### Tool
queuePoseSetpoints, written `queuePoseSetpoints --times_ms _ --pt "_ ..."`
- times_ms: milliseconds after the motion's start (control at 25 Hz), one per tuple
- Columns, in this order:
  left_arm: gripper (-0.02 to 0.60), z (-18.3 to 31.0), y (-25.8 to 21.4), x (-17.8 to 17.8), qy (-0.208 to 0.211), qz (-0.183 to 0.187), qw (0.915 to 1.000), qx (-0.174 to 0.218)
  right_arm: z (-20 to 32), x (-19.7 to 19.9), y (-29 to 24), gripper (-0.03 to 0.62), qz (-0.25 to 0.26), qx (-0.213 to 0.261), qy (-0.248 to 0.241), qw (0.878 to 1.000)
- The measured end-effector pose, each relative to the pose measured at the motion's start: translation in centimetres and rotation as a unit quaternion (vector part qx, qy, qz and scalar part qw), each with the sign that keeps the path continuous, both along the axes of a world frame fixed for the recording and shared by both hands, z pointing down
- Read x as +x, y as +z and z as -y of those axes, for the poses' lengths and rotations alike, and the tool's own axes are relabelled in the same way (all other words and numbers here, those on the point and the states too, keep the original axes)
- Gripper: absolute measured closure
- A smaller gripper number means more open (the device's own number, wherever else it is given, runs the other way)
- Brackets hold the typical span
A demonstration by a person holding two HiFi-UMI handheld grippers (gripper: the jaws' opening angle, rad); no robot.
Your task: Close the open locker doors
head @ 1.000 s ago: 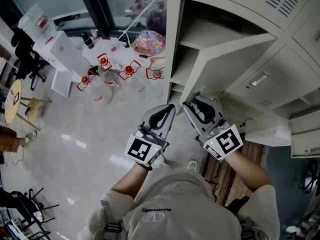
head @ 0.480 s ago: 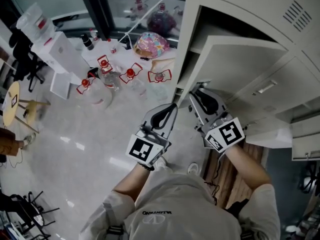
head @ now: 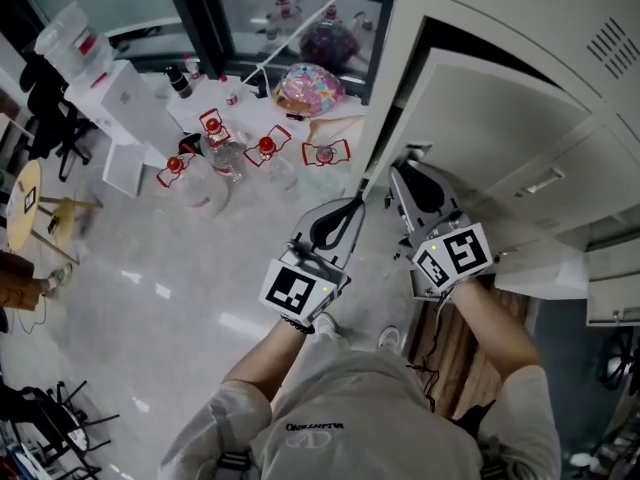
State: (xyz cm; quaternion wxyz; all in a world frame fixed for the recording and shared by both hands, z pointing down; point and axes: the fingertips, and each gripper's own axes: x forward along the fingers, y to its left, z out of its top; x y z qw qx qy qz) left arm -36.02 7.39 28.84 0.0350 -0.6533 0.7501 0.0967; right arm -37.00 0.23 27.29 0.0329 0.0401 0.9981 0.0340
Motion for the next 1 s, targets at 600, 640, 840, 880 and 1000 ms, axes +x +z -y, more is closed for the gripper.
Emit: queuePoseSetpoints --times_ms 600,640,840,880,1000 --pt "0.586 2.2 -1.5 -2.3 0.003 0.016 0.9999 0.004 2.2 -2.9 -0.1 0.555 -0.017 -0.016 0.068 0.997" --pt "0.586 2.3 -1.5 -2.5 0.002 0.015 0.9999 0.004 2.3 -3.1 -0.1 0.556 -0.018 -0.017 0.072 0.997" --pt "0.586 3.3 -1.1 -3.2 -0.003 0.015 0.9999 -0.005 2.9 -3.6 -0.1 0.556 -0.018 -0.018 0.087 0.996" --pt "0.586 3.5 -0.9 -3.4 -0.003 0.014 0.9998 -0.01 3.0 -3.6 -0.1 0.556 -0.018 -0.017 0.088 0.996" --pt "0.586 4.4 -0.4 -3.9 -0.006 0.014 0.9997 -0.02 2.9 -3.7 -0.1 0.555 -0.018 -0.015 0.091 0.996"
